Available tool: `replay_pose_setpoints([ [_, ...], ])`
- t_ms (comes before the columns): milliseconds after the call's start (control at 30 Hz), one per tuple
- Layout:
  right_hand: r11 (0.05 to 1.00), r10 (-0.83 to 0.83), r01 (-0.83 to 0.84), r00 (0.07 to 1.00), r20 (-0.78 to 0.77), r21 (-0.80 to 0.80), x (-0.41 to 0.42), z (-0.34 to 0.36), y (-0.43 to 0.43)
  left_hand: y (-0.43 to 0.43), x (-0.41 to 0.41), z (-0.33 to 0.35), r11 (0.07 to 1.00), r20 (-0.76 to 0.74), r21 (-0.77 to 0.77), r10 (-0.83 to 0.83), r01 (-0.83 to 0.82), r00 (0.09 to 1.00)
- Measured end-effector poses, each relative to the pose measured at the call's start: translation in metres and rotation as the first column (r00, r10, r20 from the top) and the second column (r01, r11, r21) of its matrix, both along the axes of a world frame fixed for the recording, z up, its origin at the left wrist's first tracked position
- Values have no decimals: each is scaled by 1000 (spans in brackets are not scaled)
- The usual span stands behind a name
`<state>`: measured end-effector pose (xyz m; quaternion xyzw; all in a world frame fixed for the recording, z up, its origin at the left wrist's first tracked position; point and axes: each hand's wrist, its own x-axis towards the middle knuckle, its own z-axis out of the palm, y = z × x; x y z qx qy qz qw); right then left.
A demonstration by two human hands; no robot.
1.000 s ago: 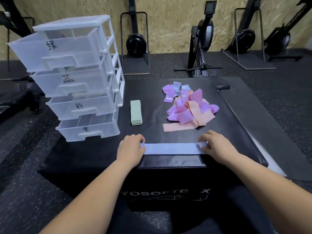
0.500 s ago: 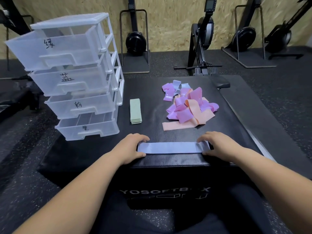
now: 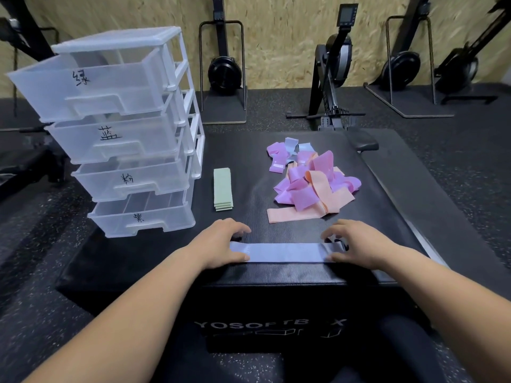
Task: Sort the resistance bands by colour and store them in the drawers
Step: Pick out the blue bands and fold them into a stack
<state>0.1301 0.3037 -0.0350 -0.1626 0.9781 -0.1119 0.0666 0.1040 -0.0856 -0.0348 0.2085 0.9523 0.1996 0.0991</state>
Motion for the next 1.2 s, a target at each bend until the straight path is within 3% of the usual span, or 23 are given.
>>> replay_pose_setpoints([
  [400,995,-48,37,992,-119,-96,-81,19,-38,71,-76,8,998,-86,58,11,-6,996],
  [600,996,-84,81,974,-212,-24,-153,35,-52,108,-126,-2,986,-29,150,78,-73,997],
  [733,991,-124,134,961,-247,24,-208,32,-52,127,-163,-16,988,-19,83,135,-133,991],
  [933,978,-165,185,967,-196,94,-280,9,-52,138,-184,-53,979,5,-36,202,-202,979],
  [1200,967,-235,238,971,-45,86,-331,-19,-59,136,-184,-61,983,30,-65,173,-170,985],
])
